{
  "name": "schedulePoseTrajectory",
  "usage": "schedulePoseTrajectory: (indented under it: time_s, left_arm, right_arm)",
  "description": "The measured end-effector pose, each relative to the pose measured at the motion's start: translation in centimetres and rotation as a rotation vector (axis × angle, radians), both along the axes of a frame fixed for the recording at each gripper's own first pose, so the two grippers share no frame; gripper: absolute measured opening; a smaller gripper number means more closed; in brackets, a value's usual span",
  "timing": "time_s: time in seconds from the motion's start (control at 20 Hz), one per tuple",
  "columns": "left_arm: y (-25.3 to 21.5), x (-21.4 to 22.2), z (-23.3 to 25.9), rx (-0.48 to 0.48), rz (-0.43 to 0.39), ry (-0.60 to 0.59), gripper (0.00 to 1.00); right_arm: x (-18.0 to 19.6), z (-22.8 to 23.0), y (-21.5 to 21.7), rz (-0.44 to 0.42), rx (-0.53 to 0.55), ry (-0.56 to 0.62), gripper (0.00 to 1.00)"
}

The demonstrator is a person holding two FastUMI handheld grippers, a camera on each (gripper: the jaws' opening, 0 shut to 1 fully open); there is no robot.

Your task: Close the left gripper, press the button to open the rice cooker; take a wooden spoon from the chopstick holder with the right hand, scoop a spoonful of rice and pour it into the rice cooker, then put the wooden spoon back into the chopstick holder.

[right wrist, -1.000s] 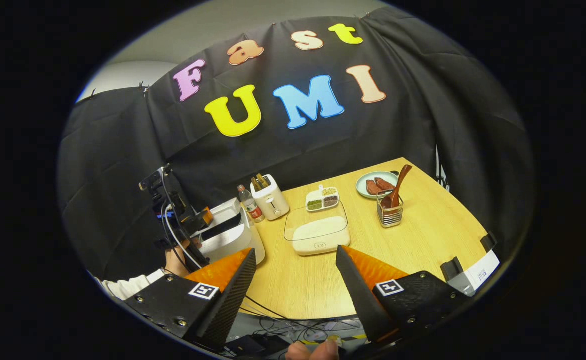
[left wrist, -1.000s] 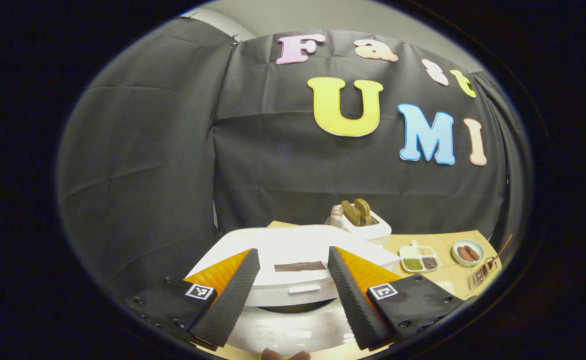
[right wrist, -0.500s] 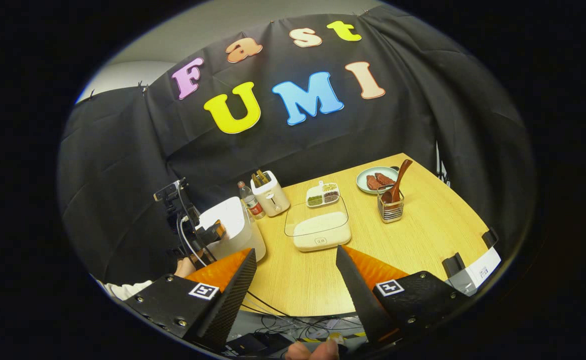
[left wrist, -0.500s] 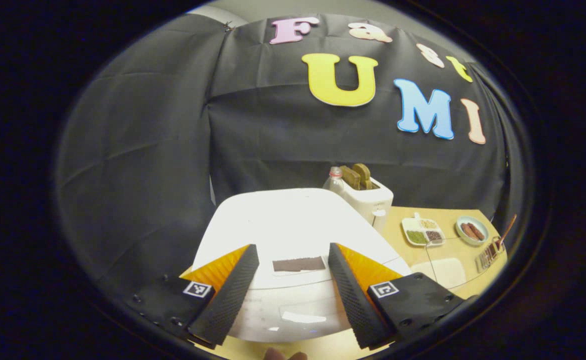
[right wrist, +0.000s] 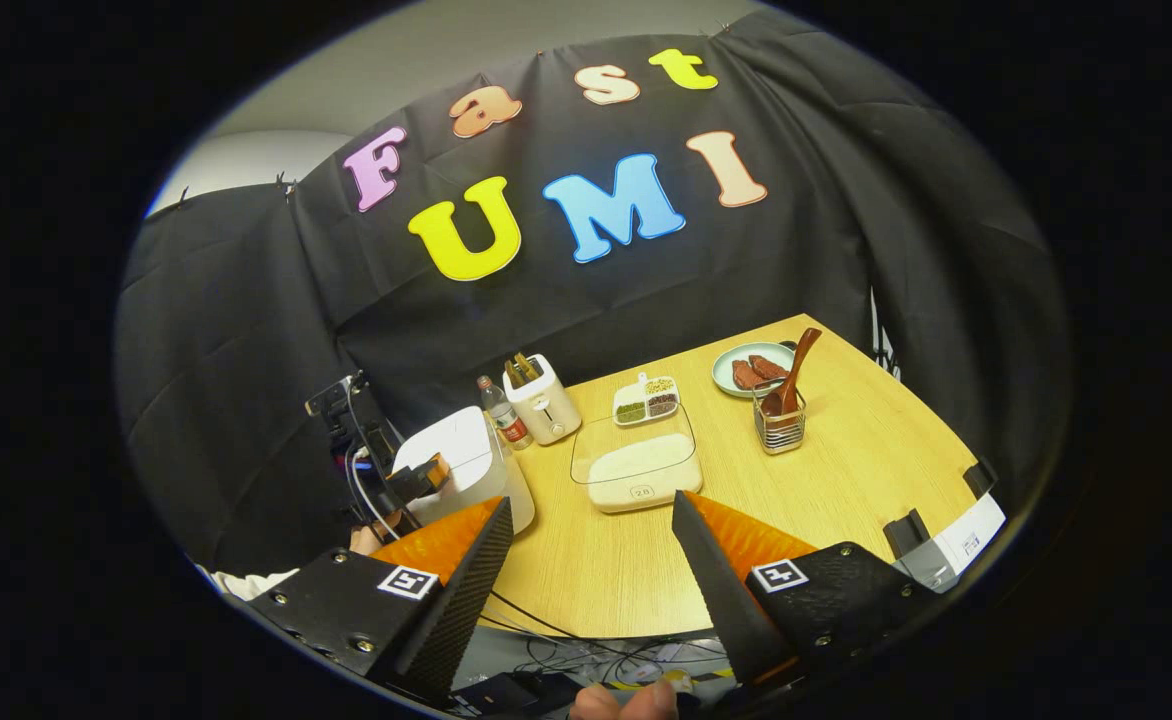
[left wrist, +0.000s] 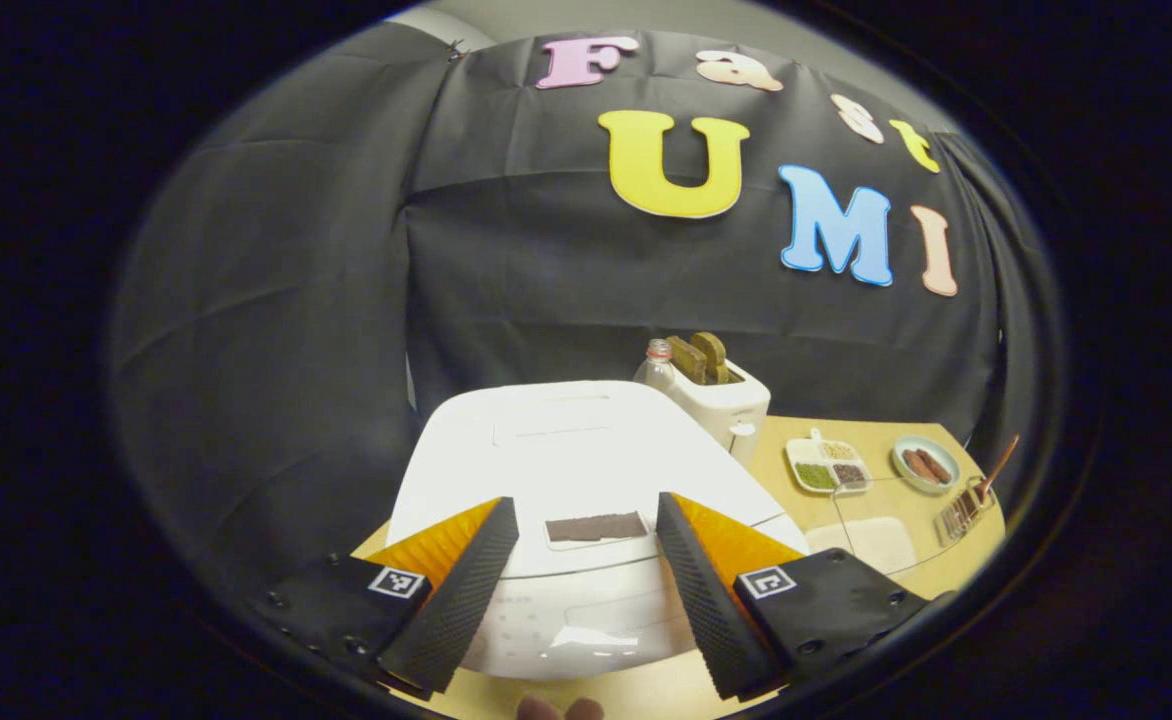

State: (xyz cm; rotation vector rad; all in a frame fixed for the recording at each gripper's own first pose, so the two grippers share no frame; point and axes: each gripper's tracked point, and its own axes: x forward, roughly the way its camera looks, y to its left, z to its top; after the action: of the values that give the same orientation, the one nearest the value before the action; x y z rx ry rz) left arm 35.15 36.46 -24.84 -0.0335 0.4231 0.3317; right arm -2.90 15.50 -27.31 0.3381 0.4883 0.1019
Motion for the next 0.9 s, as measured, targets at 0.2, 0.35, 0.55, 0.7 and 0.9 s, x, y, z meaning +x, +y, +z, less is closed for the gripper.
schedulePoseTrajectory:
  time_s: [0.2, 0.35, 0.55, 0.7, 0.9]
  left_arm:
    - [-0.8, -0.8, 2.1, -0.029, -0.006, -0.013, 0.95]
    - [-2.6, -1.5, 5.7, -0.042, -0.034, -0.055, 0.97]
    - [-6.2, -3.4, 10.7, -0.071, -0.080, -0.105, 1.00]
    - [-9.5, -5.8, 14.1, -0.090, -0.113, -0.136, 0.97]
    - [-14.6, -9.5, 17.5, -0.046, -0.129, -0.166, 0.99]
  right_arm:
    - [-0.2, 0.0, -0.8, -0.003, -0.011, -0.001, 0.98]
    - [-0.1, 0.4, -1.9, -0.012, -0.018, -0.011, 0.98]
    - [0.1, 1.2, -3.9, -0.017, -0.016, -0.033, 0.98]
    - [0.5, 1.6, -6.1, -0.012, -0.009, -0.055, 0.98]
    - [0.3, 2.2, -9.8, 0.001, 0.014, -0.076, 0.98]
